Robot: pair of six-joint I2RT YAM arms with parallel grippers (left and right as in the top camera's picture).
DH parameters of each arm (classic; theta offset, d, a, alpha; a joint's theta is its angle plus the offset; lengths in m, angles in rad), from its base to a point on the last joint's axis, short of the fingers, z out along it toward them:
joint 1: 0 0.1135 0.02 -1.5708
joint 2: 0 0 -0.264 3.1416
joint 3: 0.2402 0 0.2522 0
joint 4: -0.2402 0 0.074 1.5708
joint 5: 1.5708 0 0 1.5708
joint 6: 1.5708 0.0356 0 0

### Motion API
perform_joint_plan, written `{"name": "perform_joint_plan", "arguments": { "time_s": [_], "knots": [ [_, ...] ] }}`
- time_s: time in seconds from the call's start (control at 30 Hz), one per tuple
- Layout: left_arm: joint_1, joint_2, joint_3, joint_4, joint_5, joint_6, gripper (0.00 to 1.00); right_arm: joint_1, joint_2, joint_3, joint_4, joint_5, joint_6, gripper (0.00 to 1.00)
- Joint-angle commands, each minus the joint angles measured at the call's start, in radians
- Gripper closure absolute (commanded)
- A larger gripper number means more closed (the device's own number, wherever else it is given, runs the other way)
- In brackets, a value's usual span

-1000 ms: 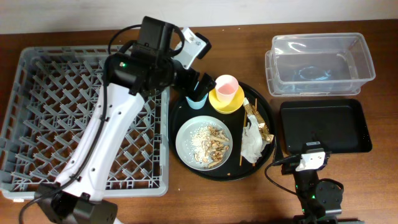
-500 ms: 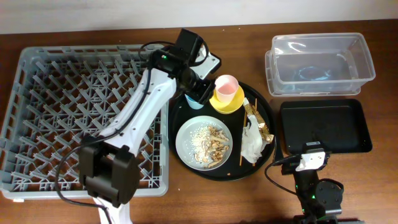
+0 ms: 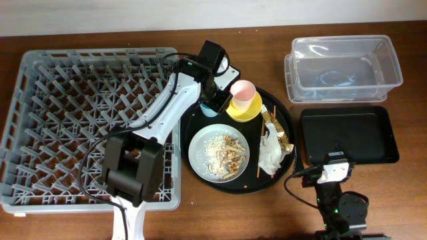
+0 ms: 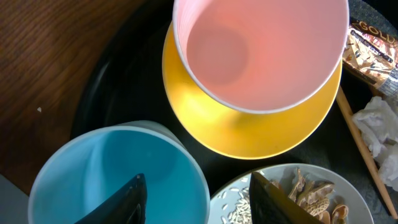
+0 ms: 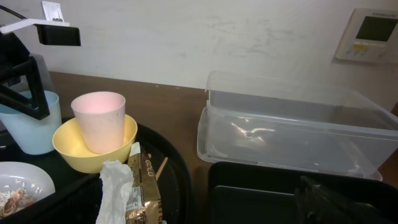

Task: Sort waste into correct bins and load items into the dishwasher rack
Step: 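Reach the left gripper to the blue cup and grasp it, then carry the blue cup to the rack and place it upside down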

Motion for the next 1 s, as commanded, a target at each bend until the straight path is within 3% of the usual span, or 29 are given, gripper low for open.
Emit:
{"name": "perform_joint_plan", "arguments": {
  "time_s": [0.0,0.13,0.53,0.77,0.97],
  "knots": [
    [-0.005,0.037,0.013,-0.018,-0.010,-0.002,0.50,0.006,-0.006,-0.005,-0.005,0.009,-0.003,0.01],
    [-0.005,0.045,0.000,-0.024,-0.010,-0.003,0.57,0.006,-0.006,-0.005,-0.005,0.009,-0.003,0.01],
    [-0.005,0.046,-0.020,-0.023,-0.010,-0.003,0.59,0.006,-0.006,-0.005,-0.005,0.009,-0.003,0.01],
    [-0.008,0.046,-0.027,-0.008,-0.011,-0.003,0.70,0.006,-0.006,-0.005,-0.005,0.009,-0.003,0.01],
    [-0.011,0.046,-0.027,0.000,-0.011,-0.003,0.87,0.006,-0.006,-0.005,-0.005,0.009,-0.003,0.01]
  ]
}}
